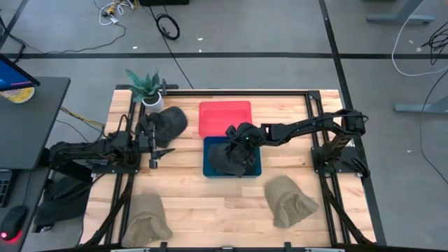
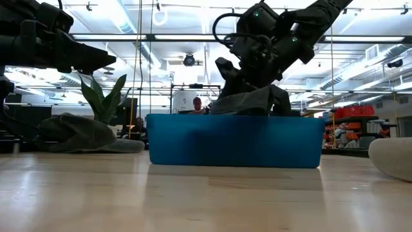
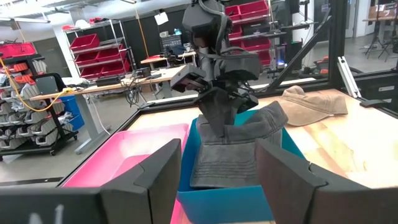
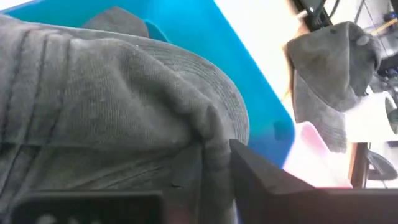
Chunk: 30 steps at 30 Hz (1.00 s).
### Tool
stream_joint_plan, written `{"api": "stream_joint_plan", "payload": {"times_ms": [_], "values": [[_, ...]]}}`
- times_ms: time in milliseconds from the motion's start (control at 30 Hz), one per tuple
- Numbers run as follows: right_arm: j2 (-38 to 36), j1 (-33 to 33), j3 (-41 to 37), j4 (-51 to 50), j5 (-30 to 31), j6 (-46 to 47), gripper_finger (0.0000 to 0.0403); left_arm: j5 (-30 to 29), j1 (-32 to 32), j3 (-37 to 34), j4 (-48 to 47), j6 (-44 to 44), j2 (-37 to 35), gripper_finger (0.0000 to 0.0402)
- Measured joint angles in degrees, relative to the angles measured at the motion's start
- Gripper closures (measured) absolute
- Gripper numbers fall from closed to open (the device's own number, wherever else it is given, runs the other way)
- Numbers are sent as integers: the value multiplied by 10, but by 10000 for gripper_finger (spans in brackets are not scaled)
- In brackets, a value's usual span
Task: Pick & Place hat
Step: Put the bottom black cap into the blue bin
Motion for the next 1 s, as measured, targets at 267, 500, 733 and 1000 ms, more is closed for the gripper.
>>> {"api": "stream_joint_plan", "payload": {"times_ms": [267, 500, 733, 1000], "values": [[-23, 29, 0, 1, 100, 21, 238, 0, 0, 0, 0, 0, 0, 195], [-85, 77, 0, 12, 124, 154, 219, 0, 0, 0, 0, 0, 0, 195], [-106, 125, 0, -29, 62, 334, 233, 0, 0, 0, 0, 0, 0, 195], [-95, 155, 0, -110, 59, 411, 268, 0, 0, 0, 0, 0, 0, 195]]}}
